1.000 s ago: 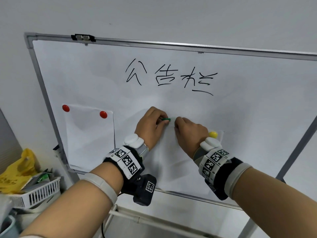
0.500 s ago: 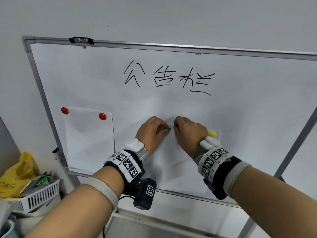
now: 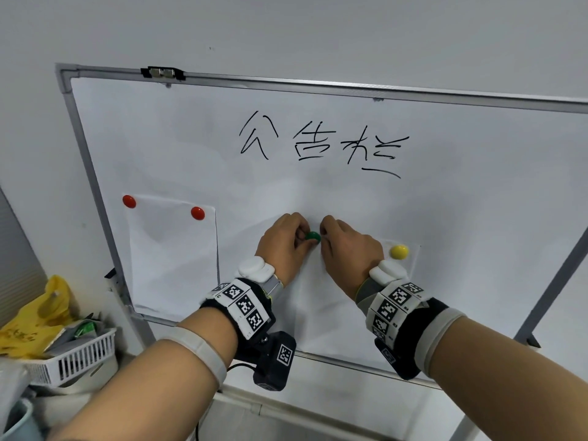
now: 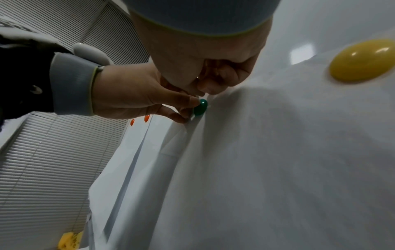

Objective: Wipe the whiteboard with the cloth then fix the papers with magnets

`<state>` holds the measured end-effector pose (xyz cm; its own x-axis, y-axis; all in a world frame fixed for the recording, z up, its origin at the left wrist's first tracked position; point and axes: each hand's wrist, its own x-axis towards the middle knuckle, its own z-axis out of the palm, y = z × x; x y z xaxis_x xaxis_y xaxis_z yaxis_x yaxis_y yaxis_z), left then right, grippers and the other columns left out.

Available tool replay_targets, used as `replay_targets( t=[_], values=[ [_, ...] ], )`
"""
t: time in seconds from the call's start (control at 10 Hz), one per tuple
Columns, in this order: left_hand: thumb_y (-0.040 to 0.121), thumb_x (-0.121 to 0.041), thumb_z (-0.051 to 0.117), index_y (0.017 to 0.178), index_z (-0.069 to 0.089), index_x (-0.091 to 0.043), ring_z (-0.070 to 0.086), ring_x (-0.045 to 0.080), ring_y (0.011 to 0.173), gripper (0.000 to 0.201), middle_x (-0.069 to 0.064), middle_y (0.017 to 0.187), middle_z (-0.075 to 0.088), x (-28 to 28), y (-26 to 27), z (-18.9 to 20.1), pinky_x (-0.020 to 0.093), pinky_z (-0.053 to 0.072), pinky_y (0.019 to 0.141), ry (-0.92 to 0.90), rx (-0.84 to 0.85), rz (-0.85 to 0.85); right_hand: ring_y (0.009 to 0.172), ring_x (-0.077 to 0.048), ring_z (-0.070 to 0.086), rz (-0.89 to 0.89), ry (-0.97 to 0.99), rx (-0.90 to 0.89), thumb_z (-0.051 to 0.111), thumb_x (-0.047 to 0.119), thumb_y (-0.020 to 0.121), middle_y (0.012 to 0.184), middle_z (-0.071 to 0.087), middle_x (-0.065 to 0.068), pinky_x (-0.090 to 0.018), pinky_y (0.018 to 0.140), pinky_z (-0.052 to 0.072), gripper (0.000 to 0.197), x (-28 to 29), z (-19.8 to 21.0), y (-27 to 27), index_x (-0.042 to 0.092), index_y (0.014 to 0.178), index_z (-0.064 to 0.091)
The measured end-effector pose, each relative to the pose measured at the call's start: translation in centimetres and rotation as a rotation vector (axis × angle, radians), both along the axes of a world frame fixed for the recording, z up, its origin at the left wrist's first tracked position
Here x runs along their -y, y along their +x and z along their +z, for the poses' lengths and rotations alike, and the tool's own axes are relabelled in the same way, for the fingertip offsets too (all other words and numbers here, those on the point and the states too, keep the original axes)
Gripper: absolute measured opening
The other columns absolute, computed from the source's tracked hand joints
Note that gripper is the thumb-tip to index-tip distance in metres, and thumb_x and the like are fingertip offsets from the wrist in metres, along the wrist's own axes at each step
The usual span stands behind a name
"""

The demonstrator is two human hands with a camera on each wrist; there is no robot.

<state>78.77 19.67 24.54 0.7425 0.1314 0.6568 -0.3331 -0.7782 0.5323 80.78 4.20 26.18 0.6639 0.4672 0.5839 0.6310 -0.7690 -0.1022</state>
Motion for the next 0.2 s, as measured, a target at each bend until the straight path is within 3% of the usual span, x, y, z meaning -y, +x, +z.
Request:
replay_targets(
  t=[0.1, 0.2],
  values=[
    [0.087, -0.022, 0.066, 0.090, 0.061, -0.020, 0.059, 0.016, 0.076, 0.006, -0.004, 0.085, 0.063, 0.1, -0.9, -0.4, 0.041, 0.054, 0.072, -0.004, -0.027, 0.008, 0.064, -0.034, 0.060, 0.084, 0.042, -0.052, 0.044, 0.024, 0.097, 0.089, 0.064, 0.000, -0.038, 0.057, 0.051, 0.008, -0.4, -0.7, -0.7, 0.019, 0.102, 0.046],
    [0.089, -0.019, 0.060, 0.088, 0.063, -0.019, 0.061, 0.016, 0.072, 0.003, -0.005, 0.078, 0.065, 0.6, -1.7, -1.2, 0.042, 0.054, 0.071, -0.049, -0.047, 0.039, 0.068, -0.030, 0.063, 0.134, 0.099, -0.125, 0.045, 0.035, 0.098, 0.077, 0.060, 0.006, -0.038, 0.061, 0.051, 0.013, 0.1, -1.7, -0.6, 0.023, 0.101, 0.049]
  ],
)
